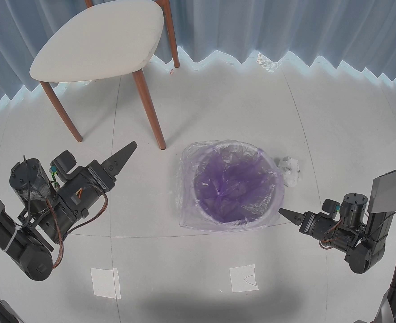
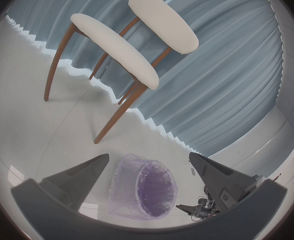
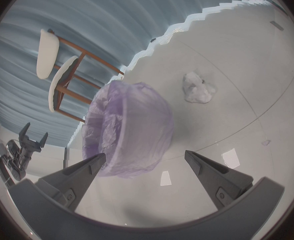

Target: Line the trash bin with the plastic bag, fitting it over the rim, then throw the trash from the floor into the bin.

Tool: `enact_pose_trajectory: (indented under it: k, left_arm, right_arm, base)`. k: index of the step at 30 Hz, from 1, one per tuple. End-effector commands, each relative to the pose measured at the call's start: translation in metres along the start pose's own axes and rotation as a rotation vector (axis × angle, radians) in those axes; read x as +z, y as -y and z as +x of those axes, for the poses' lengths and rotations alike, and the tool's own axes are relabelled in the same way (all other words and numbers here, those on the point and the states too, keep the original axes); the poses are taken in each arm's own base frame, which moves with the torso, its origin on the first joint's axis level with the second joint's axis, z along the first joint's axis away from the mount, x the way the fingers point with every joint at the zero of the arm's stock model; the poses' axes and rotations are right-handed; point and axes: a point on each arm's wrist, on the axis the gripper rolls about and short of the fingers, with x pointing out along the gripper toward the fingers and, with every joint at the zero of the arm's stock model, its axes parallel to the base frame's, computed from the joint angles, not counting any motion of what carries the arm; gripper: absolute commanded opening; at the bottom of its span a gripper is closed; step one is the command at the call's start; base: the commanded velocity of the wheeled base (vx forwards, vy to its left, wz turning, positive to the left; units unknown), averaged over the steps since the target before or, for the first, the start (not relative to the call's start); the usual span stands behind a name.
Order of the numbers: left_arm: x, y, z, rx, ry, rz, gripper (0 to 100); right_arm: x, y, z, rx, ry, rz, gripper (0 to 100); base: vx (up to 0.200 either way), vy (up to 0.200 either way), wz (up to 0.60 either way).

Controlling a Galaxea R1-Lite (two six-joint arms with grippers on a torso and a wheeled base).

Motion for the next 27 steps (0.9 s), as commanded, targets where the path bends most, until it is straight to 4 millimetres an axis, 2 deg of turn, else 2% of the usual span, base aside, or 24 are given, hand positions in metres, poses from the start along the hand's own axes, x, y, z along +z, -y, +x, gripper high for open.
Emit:
enact_pose_trajectory:
  k: [1, 6, 9, 17, 27]
  left_arm:
    - [0.002, 0.003, -0.002, -0.009, 0.006, 0.002, 100]
    - [0.004, 0.005, 0.0, -0.017, 0.015, 0.003, 100]
    - [0.005, 0.008, -0.001, -0.027, 0.021, 0.004, 100]
    - [-0.002, 0.012, -0.003, -0.04, -0.008, -0.001, 100]
    - [-0.007, 0.014, -0.003, -0.031, -0.017, -0.003, 100]
  right_arm:
    - [0.0, 0.008, -0.006, -0.004, -0.008, -0.023, 100]
    - [0.004, 0.032, -0.012, -0.078, 0.004, -0.172, 100]
    - [0.007, 0.045, -0.013, -0.108, 0.009, -0.205, 100]
    - [0.01, 0.057, -0.018, -0.104, 0.005, -0.203, 100]
    - [-0.011, 0.075, -0.001, -0.119, -0.063, -0.173, 100]
  base:
    - [0.0, 0.2, 0.0]
    - [0.0, 0.0, 0.0]
    - [0.0, 0.0, 0.0]
    - [0.0, 0.0, 0.0]
    - [0.0, 0.0, 0.0]
